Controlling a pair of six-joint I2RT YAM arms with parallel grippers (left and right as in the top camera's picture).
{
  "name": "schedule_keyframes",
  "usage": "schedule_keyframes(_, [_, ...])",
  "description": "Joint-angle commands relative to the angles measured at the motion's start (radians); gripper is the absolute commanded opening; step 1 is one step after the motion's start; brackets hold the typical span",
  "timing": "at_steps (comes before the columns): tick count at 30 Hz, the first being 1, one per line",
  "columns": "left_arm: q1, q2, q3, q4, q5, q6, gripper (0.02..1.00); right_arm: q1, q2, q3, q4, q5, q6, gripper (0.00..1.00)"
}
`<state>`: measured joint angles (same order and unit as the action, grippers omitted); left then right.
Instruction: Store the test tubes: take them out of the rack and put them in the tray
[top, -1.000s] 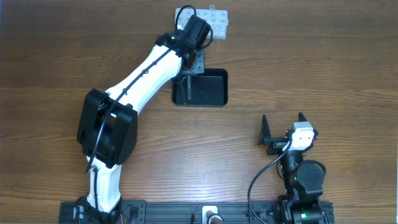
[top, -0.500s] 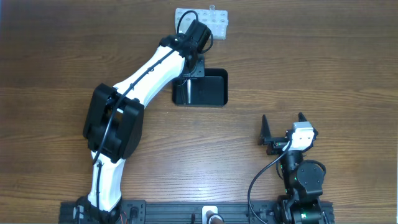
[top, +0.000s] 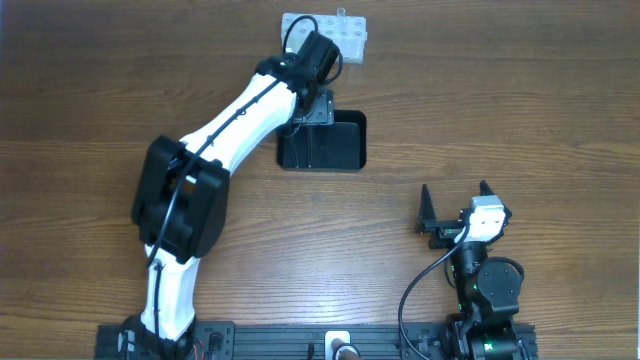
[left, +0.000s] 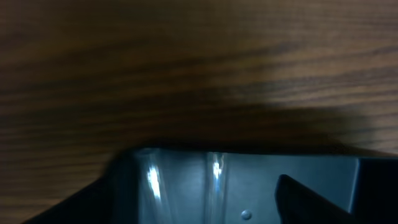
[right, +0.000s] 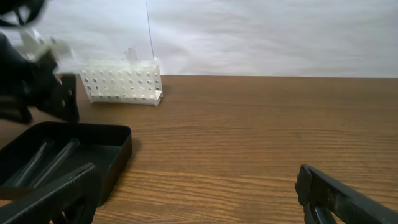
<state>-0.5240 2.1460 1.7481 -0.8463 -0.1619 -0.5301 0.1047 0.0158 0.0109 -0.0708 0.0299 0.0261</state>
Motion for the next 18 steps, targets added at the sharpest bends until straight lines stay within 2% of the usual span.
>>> schedule_keyframes(1, [0.005,-0.246,0.007,0.039,-0.177,0.023,0.998,0.005,-0.008,-0.006,-0.001,0.009,0.002,0.993])
schedule_keyframes(4, [0.011,-0.365,0.005,0.097,-0.261,0.065,0.998,0.005,-0.008,-0.006,-0.001,0.009,0.002,0.991])
schedule_keyframes(8, [0.068,-0.505,-0.05,0.265,-0.25,0.108,0.998,0.005,-0.008,-0.006,-0.001,0.009,0.002,0.991])
schedule_keyframes(11, [0.152,-0.61,-0.161,0.486,-0.116,0.108,0.998,0.005,-0.008,-0.006,-0.001,0.009,0.002,0.993])
schedule_keyframes(14, [0.238,-0.714,-0.32,0.724,0.081,0.193,0.998,0.005,-0.008,-0.006,-0.001,0.009,0.002,0.991])
schedule_keyframes(16, [0.275,-0.778,-0.421,0.829,0.134,0.253,0.998,0.005,-0.008,-0.006,-0.001,0.009,0.002,0.991])
schedule_keyframes(18, [0.304,-0.847,-0.526,0.9,0.139,0.269,0.998,0.005,-0.008,-0.006,-0.001,0.009,0.002,0.991])
